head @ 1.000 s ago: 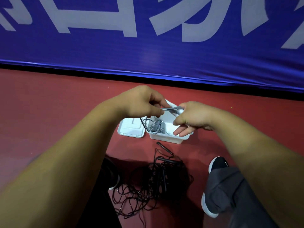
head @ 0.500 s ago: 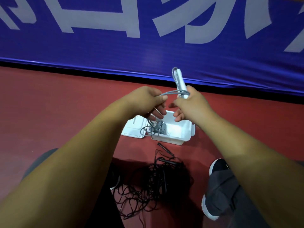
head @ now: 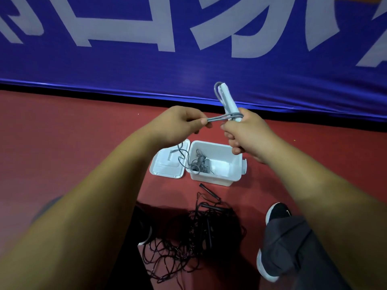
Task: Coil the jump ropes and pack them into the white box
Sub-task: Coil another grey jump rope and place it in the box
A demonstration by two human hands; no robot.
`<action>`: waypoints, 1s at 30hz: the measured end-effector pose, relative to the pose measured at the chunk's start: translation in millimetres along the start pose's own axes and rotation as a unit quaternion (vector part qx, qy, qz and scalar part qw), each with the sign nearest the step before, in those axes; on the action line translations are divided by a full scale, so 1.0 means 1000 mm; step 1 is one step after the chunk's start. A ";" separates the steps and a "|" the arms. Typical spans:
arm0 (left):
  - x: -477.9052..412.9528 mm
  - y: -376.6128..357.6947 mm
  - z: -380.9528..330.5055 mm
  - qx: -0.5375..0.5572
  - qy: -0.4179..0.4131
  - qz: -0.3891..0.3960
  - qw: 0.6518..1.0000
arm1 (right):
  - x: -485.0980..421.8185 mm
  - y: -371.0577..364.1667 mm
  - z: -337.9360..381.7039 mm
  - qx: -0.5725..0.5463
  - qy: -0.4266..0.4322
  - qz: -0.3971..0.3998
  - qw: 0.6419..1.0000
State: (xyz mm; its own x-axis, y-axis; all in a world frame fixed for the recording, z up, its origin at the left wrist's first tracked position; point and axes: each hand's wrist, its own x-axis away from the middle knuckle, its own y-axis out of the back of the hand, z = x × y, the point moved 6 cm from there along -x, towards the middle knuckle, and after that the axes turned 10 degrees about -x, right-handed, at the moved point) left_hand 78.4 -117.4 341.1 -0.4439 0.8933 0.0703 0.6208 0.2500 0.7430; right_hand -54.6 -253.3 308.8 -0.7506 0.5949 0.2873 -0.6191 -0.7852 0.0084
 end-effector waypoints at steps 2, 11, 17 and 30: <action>-0.001 -0.003 0.001 0.016 0.029 0.001 0.999 | 0.001 -0.003 -0.006 0.024 -0.008 0.008 1.000; -0.002 -0.031 -0.005 0.238 0.145 0.045 0.959 | 0.002 -0.015 -0.015 0.168 0.025 0.011 0.985; -0.008 -0.037 -0.004 0.348 0.155 0.013 0.924 | 0.003 -0.022 -0.014 0.148 0.019 0.025 0.989; -0.011 -0.041 0.005 0.417 0.200 -0.046 0.886 | 0.016 -0.034 -0.009 -0.073 -0.093 0.160 0.980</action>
State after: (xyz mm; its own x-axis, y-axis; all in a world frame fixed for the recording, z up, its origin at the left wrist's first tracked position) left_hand 60.9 -135.6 306.9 -0.6078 0.6928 0.3882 0.7571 0.6530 0.0199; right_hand -47.1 -215.4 304.3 -0.8650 0.2702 0.4228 -0.3955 -0.8856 -0.2433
